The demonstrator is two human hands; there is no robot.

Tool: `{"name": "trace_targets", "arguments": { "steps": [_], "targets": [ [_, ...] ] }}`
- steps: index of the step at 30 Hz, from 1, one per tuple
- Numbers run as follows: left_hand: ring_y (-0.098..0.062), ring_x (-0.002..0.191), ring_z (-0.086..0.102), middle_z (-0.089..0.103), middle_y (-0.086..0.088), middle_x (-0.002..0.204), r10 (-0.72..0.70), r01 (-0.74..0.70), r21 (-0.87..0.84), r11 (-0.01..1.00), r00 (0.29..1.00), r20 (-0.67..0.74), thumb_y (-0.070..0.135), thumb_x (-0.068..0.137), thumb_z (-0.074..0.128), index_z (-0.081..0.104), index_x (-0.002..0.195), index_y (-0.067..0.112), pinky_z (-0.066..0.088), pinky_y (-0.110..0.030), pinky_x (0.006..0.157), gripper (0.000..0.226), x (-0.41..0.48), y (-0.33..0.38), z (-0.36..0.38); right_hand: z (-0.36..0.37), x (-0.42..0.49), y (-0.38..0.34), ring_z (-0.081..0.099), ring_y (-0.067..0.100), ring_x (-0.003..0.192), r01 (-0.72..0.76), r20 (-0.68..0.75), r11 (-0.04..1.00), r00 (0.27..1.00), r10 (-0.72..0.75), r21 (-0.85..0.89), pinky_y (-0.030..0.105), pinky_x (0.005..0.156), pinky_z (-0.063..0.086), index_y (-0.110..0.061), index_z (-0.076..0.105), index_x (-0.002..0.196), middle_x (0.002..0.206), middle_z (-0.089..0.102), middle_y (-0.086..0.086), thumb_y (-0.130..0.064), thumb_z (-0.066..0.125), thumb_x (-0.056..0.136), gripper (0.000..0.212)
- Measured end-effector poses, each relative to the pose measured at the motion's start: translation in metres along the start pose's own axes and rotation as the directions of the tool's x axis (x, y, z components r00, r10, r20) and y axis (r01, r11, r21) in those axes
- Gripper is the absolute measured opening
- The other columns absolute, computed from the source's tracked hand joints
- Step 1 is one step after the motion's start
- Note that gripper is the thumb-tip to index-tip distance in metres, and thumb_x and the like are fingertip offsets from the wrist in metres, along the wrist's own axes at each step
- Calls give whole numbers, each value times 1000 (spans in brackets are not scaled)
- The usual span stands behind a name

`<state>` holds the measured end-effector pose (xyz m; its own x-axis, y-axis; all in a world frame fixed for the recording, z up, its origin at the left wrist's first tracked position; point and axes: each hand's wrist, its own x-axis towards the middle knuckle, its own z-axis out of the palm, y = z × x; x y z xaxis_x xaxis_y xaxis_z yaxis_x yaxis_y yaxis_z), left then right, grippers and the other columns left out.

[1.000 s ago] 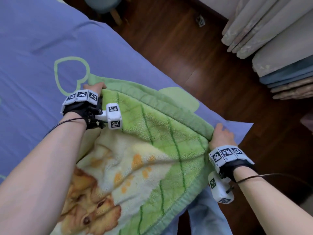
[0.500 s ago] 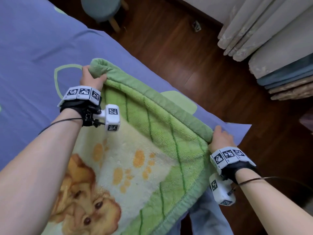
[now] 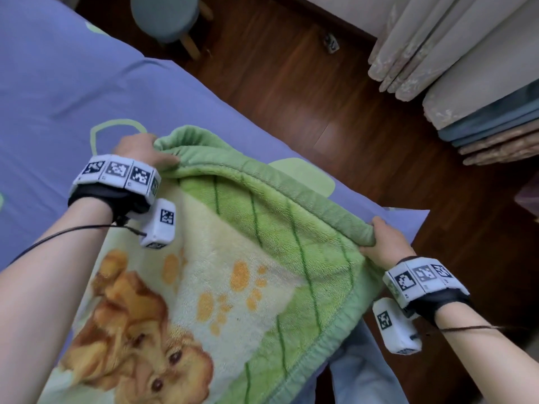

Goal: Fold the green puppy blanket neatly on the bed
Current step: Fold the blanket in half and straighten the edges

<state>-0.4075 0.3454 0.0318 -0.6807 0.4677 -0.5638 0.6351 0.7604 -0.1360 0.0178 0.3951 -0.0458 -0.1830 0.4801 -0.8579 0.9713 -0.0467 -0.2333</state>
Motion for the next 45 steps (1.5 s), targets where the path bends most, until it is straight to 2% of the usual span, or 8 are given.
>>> {"name": "trace_targets", "arguments": {
  "steps": [9,13,16,21,26,29,35,45],
  "targets": [
    [-38,86,64,65,-26,81,-125,98,-216,971,986,-112,35,89,53,66,87,-1,48,-39,75,39,-3,-27,-10,-19,-36,15,62,17,95,228,85,971,969,-234,75,32,81,47,-19,66,107,100,70,-3,-27,80,74,36],
    [-11,45,65,66,-12,67,-213,32,-530,847,935,-283,25,89,48,66,98,4,56,-28,51,30,7,-31,-28,-23,-43,16,62,0,83,256,114,960,956,-269,114,18,69,45,-33,70,95,87,70,-19,-34,83,68,30],
    [-28,96,66,67,-24,104,-198,-19,-451,892,882,-428,24,90,47,66,111,3,49,-39,84,35,17,-28,-47,-22,-44,25,63,-8,78,192,97,956,971,-217,220,11,63,44,-40,70,83,77,72,-23,-37,87,61,27],
    [22,48,51,61,-1,78,-123,-169,-583,794,895,-428,14,85,59,69,106,6,43,-4,57,25,19,-9,-41,-10,-37,30,62,1,81,149,0,957,988,-154,247,15,63,44,-27,72,95,87,71,-11,-38,87,61,38],
    [-20,89,65,64,-8,108,-193,-150,-744,651,915,-353,-1,81,59,64,115,6,59,-28,73,35,30,-1,-18,-12,-29,28,63,13,78,164,-131,968,981,-140,189,37,74,52,-16,70,86,82,70,0,-61,64,76,46],
    [-13,87,63,66,-6,110,-211,-177,-732,658,890,-405,4,79,56,66,111,11,54,-10,63,35,36,7,-4,-13,-24,31,65,19,77,162,-147,972,979,-138,168,40,73,52,-12,68,85,80,71,3,-55,62,82,44],
    [-5,120,49,43,-6,144,-70,-279,-723,631,908,-412,9,86,55,41,138,12,43,-12,95,54,23,10,15,0,-13,28,62,37,97,113,-190,987,978,-90,115,42,81,48,-5,61,97,97,69,17,-38,59,91,34],
    [-23,148,3,-1,-5,161,328,-367,-325,872,929,-171,43,94,46,10,151,31,11,-43,119,69,-94,19,125,4,-7,19,59,38,98,10,-138,999,990,-5,36,35,67,36,-3,50,103,95,62,18,-32,53,96,30]
  ]
}}
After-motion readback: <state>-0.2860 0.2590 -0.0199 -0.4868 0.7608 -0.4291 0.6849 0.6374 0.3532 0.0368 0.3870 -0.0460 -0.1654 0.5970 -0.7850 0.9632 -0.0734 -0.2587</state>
